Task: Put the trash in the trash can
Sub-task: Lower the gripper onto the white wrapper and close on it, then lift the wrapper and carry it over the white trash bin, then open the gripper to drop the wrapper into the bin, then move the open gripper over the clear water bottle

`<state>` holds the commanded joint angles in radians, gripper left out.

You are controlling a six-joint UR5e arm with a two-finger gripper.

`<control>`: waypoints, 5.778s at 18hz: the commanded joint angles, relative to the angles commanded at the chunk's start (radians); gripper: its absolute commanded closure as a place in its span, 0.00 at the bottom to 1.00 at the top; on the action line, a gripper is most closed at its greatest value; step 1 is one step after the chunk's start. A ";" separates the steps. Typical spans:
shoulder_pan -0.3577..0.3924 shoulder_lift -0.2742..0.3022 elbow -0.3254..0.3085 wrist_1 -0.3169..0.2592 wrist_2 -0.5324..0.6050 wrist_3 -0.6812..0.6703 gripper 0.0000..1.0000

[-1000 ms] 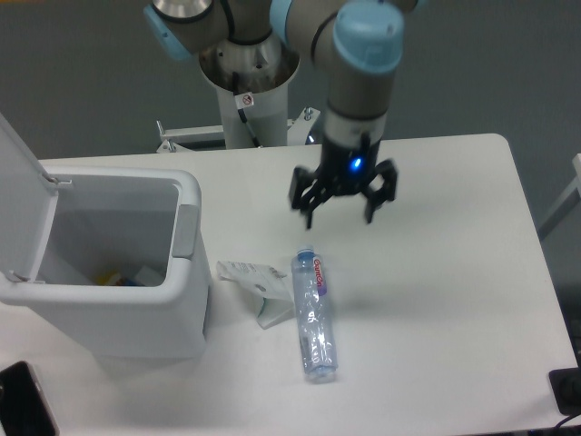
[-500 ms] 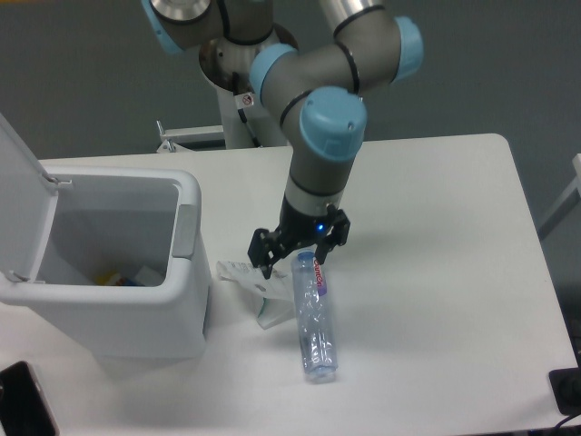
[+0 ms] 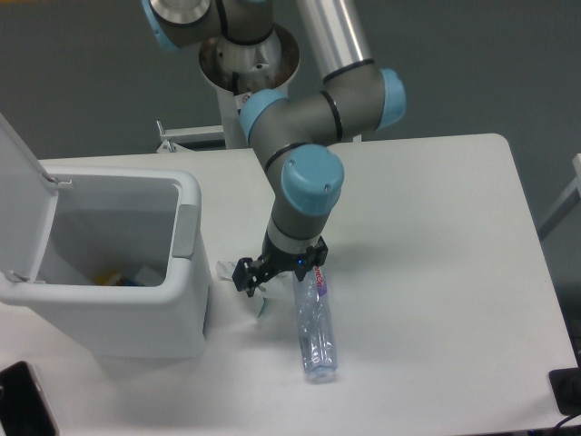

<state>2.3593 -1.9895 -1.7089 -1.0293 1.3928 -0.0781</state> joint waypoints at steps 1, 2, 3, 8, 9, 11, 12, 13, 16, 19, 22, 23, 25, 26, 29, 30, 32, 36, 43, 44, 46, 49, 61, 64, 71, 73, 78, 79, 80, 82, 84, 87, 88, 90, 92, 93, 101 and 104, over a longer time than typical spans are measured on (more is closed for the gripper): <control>0.000 -0.003 0.005 0.000 0.002 -0.012 0.00; 0.000 -0.003 0.006 0.008 0.000 -0.025 0.00; 0.000 -0.005 0.005 0.015 0.000 -0.034 0.00; -0.043 -0.038 -0.004 0.018 0.078 -0.086 0.00; -0.049 -0.035 -0.008 0.026 0.078 -0.080 0.00; -0.051 -0.031 0.000 0.029 0.078 -0.077 0.00; -0.051 -0.034 0.003 0.028 0.078 -0.080 0.00; -0.051 -0.040 0.009 0.026 0.086 -0.087 0.00; -0.052 -0.037 0.005 0.028 0.097 -0.150 0.09; -0.061 -0.040 0.005 0.028 0.107 -0.160 0.34; -0.063 -0.040 -0.001 0.028 0.117 -0.158 0.50; -0.063 -0.041 -0.003 0.029 0.118 -0.157 0.53; -0.063 -0.038 -0.005 0.026 0.120 -0.152 0.62; -0.063 -0.035 -0.005 0.025 0.123 -0.146 0.69; -0.063 -0.034 -0.011 0.025 0.123 -0.144 0.88; -0.063 -0.034 -0.009 0.025 0.123 -0.144 0.95; -0.063 -0.026 -0.006 0.023 0.123 -0.143 1.00; -0.054 0.011 0.006 0.015 0.123 -0.105 1.00; 0.012 0.142 0.122 0.018 0.054 -0.074 1.00; 0.034 0.150 0.147 0.021 0.023 -0.077 1.00; 0.106 0.195 0.216 0.021 -0.099 -0.087 1.00; 0.167 0.204 0.296 0.023 -0.225 -0.107 1.00; 0.135 0.271 0.281 0.025 -0.564 -0.147 1.00; 0.095 0.294 0.261 0.025 -0.568 -0.143 1.00; -0.035 0.288 0.189 0.054 -0.557 -0.126 1.00; -0.048 0.291 0.172 0.054 -0.557 -0.124 1.00; -0.080 0.288 0.144 0.054 -0.555 -0.017 0.07; -0.080 0.291 0.146 0.054 -0.557 -0.011 0.00; -0.080 0.290 0.150 0.054 -0.557 -0.011 0.00; -0.080 0.288 0.155 0.055 -0.557 -0.009 0.00; -0.077 0.285 0.169 0.054 -0.555 -0.011 0.00; -0.065 0.287 0.173 0.052 -0.555 -0.011 0.00; -0.048 0.288 0.187 0.054 -0.555 -0.011 0.00; 0.026 0.281 0.253 0.060 -0.555 -0.014 0.00; 0.107 0.281 0.270 0.058 -0.555 -0.020 0.00; 0.153 0.287 0.267 0.060 -0.555 -0.019 0.00; 0.367 0.279 0.269 0.057 -0.456 0.093 0.00; 0.361 0.278 0.258 0.054 -0.318 0.213 0.00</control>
<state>2.7198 -1.7119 -1.4511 -0.9756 1.0751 0.1347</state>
